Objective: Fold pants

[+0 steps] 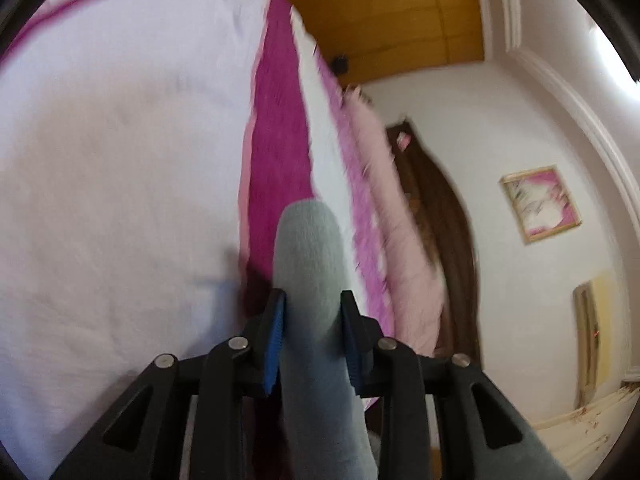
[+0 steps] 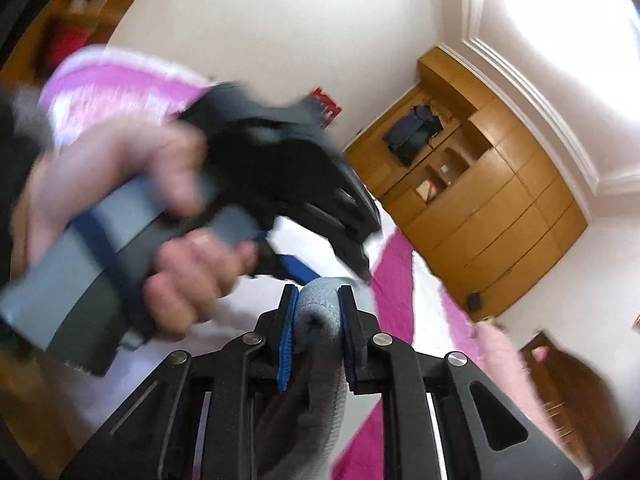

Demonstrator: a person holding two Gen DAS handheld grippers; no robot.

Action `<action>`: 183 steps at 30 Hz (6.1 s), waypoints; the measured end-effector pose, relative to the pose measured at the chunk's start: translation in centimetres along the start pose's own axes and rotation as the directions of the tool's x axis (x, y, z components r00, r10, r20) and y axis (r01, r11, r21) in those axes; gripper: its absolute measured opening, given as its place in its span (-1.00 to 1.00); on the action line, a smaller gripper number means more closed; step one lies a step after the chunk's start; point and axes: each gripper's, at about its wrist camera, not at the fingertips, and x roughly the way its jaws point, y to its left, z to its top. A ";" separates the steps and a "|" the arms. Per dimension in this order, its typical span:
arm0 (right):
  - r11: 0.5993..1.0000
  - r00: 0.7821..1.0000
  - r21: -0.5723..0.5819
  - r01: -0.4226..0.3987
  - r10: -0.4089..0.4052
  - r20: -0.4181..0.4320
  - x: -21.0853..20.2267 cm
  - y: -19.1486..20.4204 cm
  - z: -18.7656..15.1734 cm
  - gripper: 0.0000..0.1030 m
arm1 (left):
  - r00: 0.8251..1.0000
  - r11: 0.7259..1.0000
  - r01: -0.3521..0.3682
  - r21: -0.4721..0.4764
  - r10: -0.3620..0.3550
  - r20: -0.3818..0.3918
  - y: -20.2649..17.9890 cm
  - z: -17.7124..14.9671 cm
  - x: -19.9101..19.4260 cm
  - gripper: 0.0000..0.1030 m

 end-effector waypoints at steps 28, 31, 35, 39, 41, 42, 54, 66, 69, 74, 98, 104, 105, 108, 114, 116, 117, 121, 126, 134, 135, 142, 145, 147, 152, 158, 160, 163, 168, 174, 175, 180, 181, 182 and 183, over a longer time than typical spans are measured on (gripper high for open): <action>0.415 0.914 0.890 0.191 0.255 -0.315 -3.2 -21.1 -32.8 -0.04 | 0.953 0.909 -0.227 0.348 0.281 -0.113 -6.8 -13.0 10.2 0.09; 0.130 0.922 0.988 0.088 0.364 -0.130 -4.8 -21.1 -36.7 0.31 | 0.975 0.982 -0.188 0.022 0.190 -0.115 -3.3 -12.6 8.0 0.18; -0.207 0.899 0.978 -0.027 0.423 0.114 -4.9 -20.8 -40.3 0.47 | 0.982 0.980 -0.014 -0.198 -0.024 -0.186 -1.9 -12.0 9.3 0.58; -0.262 0.905 0.964 -0.040 0.400 0.146 -4.2 -20.6 -39.9 0.66 | 0.983 0.966 -0.004 -0.257 -0.044 -0.178 -0.8 -11.1 11.7 0.68; -0.266 0.903 0.962 -0.063 0.395 0.168 -3.8 -20.5 -39.2 0.67 | 0.987 0.971 -0.013 -0.239 -0.025 -0.157 -1.4 -11.0 12.3 0.71; -0.283 0.894 0.954 -0.094 0.397 0.206 -3.5 -20.3 -38.7 0.67 | 0.987 0.974 -0.028 -0.224 -0.008 -0.158 -1.9 -11.1 12.8 0.72; -0.511 0.786 0.850 -0.125 0.472 0.400 1.1 -14.5 -35.0 -0.52 | 0.958 0.977 -0.171 -0.130 0.134 -0.252 -3.8 -11.7 16.8 -0.41; -0.071 0.638 0.982 -0.177 0.752 0.169 -1.9 -4.3 -20.3 0.36 | 0.931 0.947 -0.317 0.056 0.322 -0.171 -4.6 -6.5 2.8 -0.34; 0.252 0.720 0.952 -0.173 0.692 -0.053 -5.1 -4.2 -18.2 0.40 | 0.871 0.862 -0.464 0.204 0.486 -0.074 -3.0 -5.1 0.0 -0.14; 0.562 0.885 0.824 -0.072 0.416 -0.207 -5.6 -3.2 -15.3 0.40 | 0.974 0.969 -0.193 0.154 0.208 -0.090 -2.6 -6.7 -4.5 0.37; 0.847 0.967 0.530 -0.027 0.158 -0.202 -3.9 0.4 -11.0 0.55 | 0.928 0.908 -0.372 -0.195 0.361 -0.089 -4.1 -8.1 -4.6 -0.55; 0.843 0.964 0.525 -0.118 0.225 -0.144 -3.5 0.9 -10.4 0.55 | 0.930 0.907 -0.368 -0.207 0.359 -0.080 -5.9 -8.1 -4.0 -0.56; 0.840 0.964 0.526 -0.133 0.233 -0.130 -3.6 1.0 -10.3 0.56 | 0.932 0.906 -0.362 -0.220 0.354 -0.073 -5.9 -7.9 -4.3 -0.56; 0.859 0.967 0.503 -0.096 0.200 -0.157 -3.1 1.0 -10.5 0.56 | 0.944 0.915 -0.329 -0.233 0.323 -0.066 -6.4 -7.2 -4.4 -0.60; 0.818 0.953 0.574 -0.044 0.207 -0.222 -2.8 -0.5 -12.8 0.56 | 0.971 0.932 -0.240 -0.273 0.226 -0.082 -7.3 -7.4 -4.2 -0.65; 0.817 0.946 0.576 0.011 0.178 -0.271 -2.9 -1.0 -13.9 0.56 | 0.977 0.920 -0.215 -0.327 0.203 -0.073 -7.0 -7.8 -4.7 -0.65; 0.806 0.947 0.592 0.026 0.170 -0.274 -3.0 -1.4 -14.4 0.56 | 0.978 0.913 -0.207 -0.351 0.196 -0.065 -6.9 -8.0 -5.0 -0.65; 0.701 0.942 0.713 0.016 0.228 -0.245 -3.1 -3.0 -16.1 0.56 | 0.984 0.887 -0.174 -0.427 0.167 -0.053 -7.0 -8.6 -5.8 -0.65; 0.528 0.928 0.849 -0.024 0.328 -0.178 -3.1 -4.8 -18.6 0.56 | 0.988 0.897 -0.149 -0.417 0.146 -0.039 -7.6 -8.1 -6.6 -0.66; 0.572 0.929 0.820 -0.006 0.307 -0.208 -4.0 -4.7 -18.3 0.56 | 0.987 0.885 -0.151 -0.441 0.155 -0.028 -5.7 -8.2 -7.5 -0.65; 0.588 0.931 0.809 0.001 0.295 -0.216 -4.0 -4.7 -18.3 0.56 | 0.986 0.882 -0.159 -0.444 0.162 -0.033 -5.1 -8.4 -7.5 -0.65; 0.647 0.948 0.762 0.022 0.230 -0.222 -3.3 -4.0 -16.8 0.57 | 0.980 0.853 -0.197 -0.484 0.184 -0.075 -2.0 -9.8 -7.0 -0.65; 0.836 0.958 0.545 0.063 0.103 -0.267 -2.4 -1.6 -14.3 0.57 | 0.977 0.858 -0.212 -0.468 0.191 -0.093 -2.3 -9.9 -6.1 -0.65; 0.884 0.959 0.460 0.077 0.060 -0.276 -2.1 -0.5 -13.7 0.56 | 0.978 0.865 -0.209 -0.457 0.178 -0.110 -3.0 -9.8 -5.4 -0.66; 0.843 0.953 0.521 0.133 0.035 -0.300 -2.7 -2.7 -15.0 -0.27 | 0.981 0.905 -0.190 -0.380 0.157 -0.118 -5.7 -8.8 -5.2 -0.65; 0.654 0.935 0.756 0.023 0.253 -0.248 -2.0 -4.9 -18.5 -0.59 | 0.975 0.885 -0.210 -0.416 0.160 -0.152 -3.4 -9.8 -4.5 -0.65; 0.553 0.927 0.833 -0.001 0.312 -0.206 -1.6 -5.8 -19.9 -0.59 | 0.971 0.881 -0.226 -0.416 0.168 -0.171 -2.6 -10.3 -3.8 -0.66; 0.422 0.917 0.906 -0.014 0.368 -0.157 -1.3 -6.5 -21.5 -0.59 | 0.968 0.886 -0.232 -0.401 0.169 -0.188 -0.5 -11.3 -3.6 -0.67; 0.431 0.899 0.902 -0.007 0.398 -0.183 -2.2 -6.2 -21.0 -0.38 | 0.966 0.876 -0.252 -0.412 0.201 -0.164 3.1 -11.0 -4.7 -0.72; 0.422 0.875 0.890 -0.175 0.480 -0.056 -8.9 -7.2 -19.9 -0.16 | 0.951 0.904 -0.304 -0.299 0.305 -0.046 2.4 -9.5 -9.2 -0.42; 0.410 0.879 0.889 -0.204 0.476 -0.018 -9.1 -7.6 -19.6 -0.16 | 0.953 0.918 -0.299 -0.261 0.302 -0.029 2.0 -9.3 -9.8 -0.32; 0.574 0.892 0.767 -0.287 0.452 -0.004 -4.7 -10.0 -15.3 0.01 | 0.985 0.976 -0.167 -0.141 0.158 -0.069 0.2 -6.8 -7.6 0.24; 0.599 0.888 0.747 -0.289 0.460 -0.026 -3.0 -10.3 -14.8 0.06 | 0.978 0.974 -0.198 -0.108 0.188 -0.091 0.0 -6.1 -6.3 0.14; 0.610 0.876 0.739 -0.286 0.479 -0.056 -0.4 -10.6 -14.6 0.06 | 0.971 0.973 -0.221 -0.068 0.213 -0.112 -0.7 -5.5 -4.7 -0.08; 0.597 0.865 0.751 -0.280 0.496 -0.072 1.5 -10.9 -14.7 0.06 | 0.964 0.972 -0.235 -0.027 0.229 -0.135 -1.0 -5.2 -3.8 -0.69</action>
